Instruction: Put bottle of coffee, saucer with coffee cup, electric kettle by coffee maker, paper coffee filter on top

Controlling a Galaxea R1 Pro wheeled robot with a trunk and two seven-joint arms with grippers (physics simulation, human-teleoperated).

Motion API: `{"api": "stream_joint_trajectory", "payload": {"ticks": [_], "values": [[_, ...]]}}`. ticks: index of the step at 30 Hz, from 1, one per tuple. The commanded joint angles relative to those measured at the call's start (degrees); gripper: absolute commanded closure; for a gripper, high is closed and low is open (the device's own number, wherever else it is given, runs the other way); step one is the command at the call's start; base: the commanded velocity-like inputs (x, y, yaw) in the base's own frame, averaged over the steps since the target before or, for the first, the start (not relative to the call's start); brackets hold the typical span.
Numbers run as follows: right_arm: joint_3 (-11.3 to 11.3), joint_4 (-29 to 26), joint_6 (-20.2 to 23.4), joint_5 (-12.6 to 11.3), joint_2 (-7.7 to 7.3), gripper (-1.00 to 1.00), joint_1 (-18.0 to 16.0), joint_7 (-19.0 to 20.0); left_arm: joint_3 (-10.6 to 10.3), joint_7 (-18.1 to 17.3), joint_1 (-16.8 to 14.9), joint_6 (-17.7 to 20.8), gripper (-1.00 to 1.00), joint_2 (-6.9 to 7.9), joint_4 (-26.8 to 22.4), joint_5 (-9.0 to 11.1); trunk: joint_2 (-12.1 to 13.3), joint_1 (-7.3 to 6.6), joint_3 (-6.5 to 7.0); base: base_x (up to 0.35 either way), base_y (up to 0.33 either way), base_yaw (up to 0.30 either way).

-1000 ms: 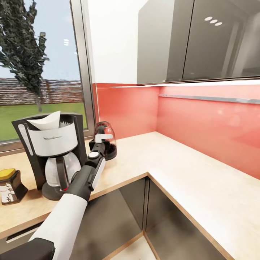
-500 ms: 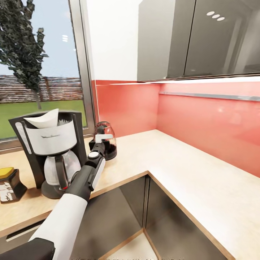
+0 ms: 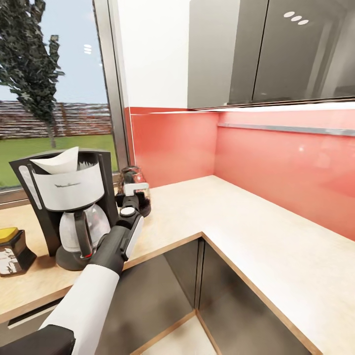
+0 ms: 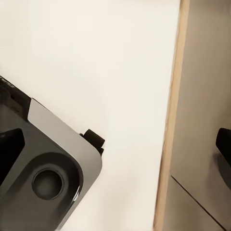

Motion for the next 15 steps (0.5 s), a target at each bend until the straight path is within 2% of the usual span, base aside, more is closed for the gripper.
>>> {"api": "stream_joint_trajectory", "payload": {"ticks": [1, 15], "values": [[-0.5, 0.0, -0.1, 0.1, -0.01, -1.0, 0.0, 0.4, -0.1, 0.3, 0.0, 0.4, 1.0, 0.0, -0.1, -0.5, 0.0, 0.0, -0.07, 0.0, 0.0, 0.0], [-0.4, 0.0, -0.1, 0.1, -0.02, -1.0, 0.0, 0.4, -0.1, 0.4, 0.0, 0.4, 1.0, 0.0, -0.1, -0.5, 0.0, 0.0, -0.42, 0.0, 0.0, 0.0]]}}
